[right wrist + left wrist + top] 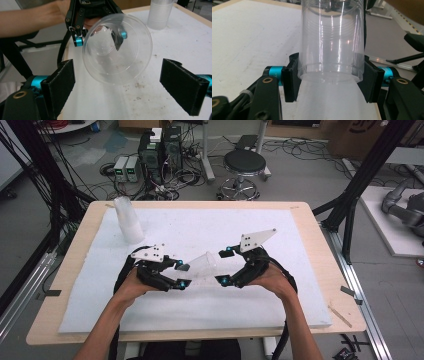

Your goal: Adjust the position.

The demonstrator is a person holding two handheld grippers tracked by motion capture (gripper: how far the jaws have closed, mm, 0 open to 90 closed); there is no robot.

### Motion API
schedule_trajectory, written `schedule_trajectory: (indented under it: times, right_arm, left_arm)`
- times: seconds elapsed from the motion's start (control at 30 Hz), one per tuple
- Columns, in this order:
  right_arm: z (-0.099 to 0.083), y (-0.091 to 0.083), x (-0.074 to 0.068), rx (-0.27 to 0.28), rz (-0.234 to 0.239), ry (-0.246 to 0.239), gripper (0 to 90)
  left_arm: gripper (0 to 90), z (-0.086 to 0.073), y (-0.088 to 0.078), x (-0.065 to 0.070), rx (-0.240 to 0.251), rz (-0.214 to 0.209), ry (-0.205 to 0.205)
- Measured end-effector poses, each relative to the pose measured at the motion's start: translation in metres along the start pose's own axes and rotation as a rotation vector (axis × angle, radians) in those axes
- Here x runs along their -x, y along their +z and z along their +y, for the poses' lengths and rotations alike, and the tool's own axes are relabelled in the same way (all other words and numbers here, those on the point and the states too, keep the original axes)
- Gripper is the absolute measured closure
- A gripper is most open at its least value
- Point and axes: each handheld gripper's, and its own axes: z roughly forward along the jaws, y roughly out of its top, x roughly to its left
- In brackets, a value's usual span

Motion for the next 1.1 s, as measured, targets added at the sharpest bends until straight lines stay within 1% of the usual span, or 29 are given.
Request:
schedule_trajectory:
  times: [0.03,0.07,0.1,0.13,0.17,0.2,0.23,0.27,0.3,0.4,0.53,0.67,0.8,0.97,1.0,1.03,1.07,1.1]
  right_arm:
    - [0.000,0.000,0.000,0.000,0.000,0.000,12.8]
    - [-0.003,-0.001,0.000,0.019,0.000,0.012,12.8]
    - [-0.003,-0.001,0.000,0.019,0.000,0.012,12.8]
    - [-0.005,0.000,0.000,0.029,0.000,0.013,12.7]
    - [-0.005,0.000,0.000,0.029,0.000,0.013,12.7]
    - [-0.007,0.001,0.000,0.039,0.004,0.017,12.8]
    - [-0.007,0.001,0.000,0.039,0.004,0.017,12.8]
    - [-0.009,0.003,0.000,0.045,0.010,0.020,12.7]
    - [-0.009,0.003,0.000,0.045,0.010,0.020,12.7]
    - [-0.013,0.008,0.001,0.067,0.019,0.031,12.8]
    - [-0.016,0.013,0.001,0.076,0.027,0.042,12.8]
    - [-0.016,0.018,0.001,0.080,0.039,0.040,12.8]
    - [-0.015,0.022,0.001,0.090,0.052,0.037,12.8]
    - [-0.014,0.025,0.001,0.096,0.054,0.035,12.8]
    - [-0.015,0.025,0.000,0.111,0.060,0.044,12.8]
    - [-0.015,0.025,0.000,0.111,0.060,0.044,12.8]
    - [-0.015,0.025,0.000,0.132,0.063,0.046,12.8]
    - [-0.015,0.025,0.000,0.132,0.063,0.046,12.8]
  left_arm:
    - [42.0,0.000,0.000,0.000,0.000,0.000,0.000]
    - [42.0,-0.002,-0.002,0.000,0.020,0.000,0.004]
    - [41.9,-0.002,-0.002,0.000,0.020,0.000,0.004]
    - [42.0,-0.003,-0.003,0.000,0.048,-0.001,0.000]
    - [41.9,-0.003,-0.003,0.000,0.048,-0.001,0.000]
    - [42.0,-0.004,-0.005,-0.001,0.066,0.002,0.003]
    - [42.0,-0.004,-0.005,-0.001,0.066,0.002,0.003]
    - [42.0,-0.005,-0.005,0.000,0.081,-0.003,0.003]
    - [42.0,-0.005,-0.005,0.000,0.081,-0.003,0.003]
    - [42.0,-0.004,-0.006,0.001,0.095,-0.003,0.010]
    - [42.0,-0.003,-0.006,0.001,0.112,-0.007,0.014]
    - [42.0,-0.002,-0.004,0.003,0.125,-0.012,0.014]
    - [42.0,-0.002,-0.002,0.003,0.126,-0.018,0.018]
    - [42.0,-0.001,0.002,0.004,0.136,-0.031,0.024]
    - [42.0,-0.001,0.003,0.005,0.146,-0.033,0.023]
    - [42.0,-0.001,0.003,0.005,0.146,-0.033,0.023]
    - [42.0,-0.001,0.003,0.005,0.148,-0.034,0.025]
    - [42.0,-0.001,0.003,0.005,0.148,-0.034,0.025]
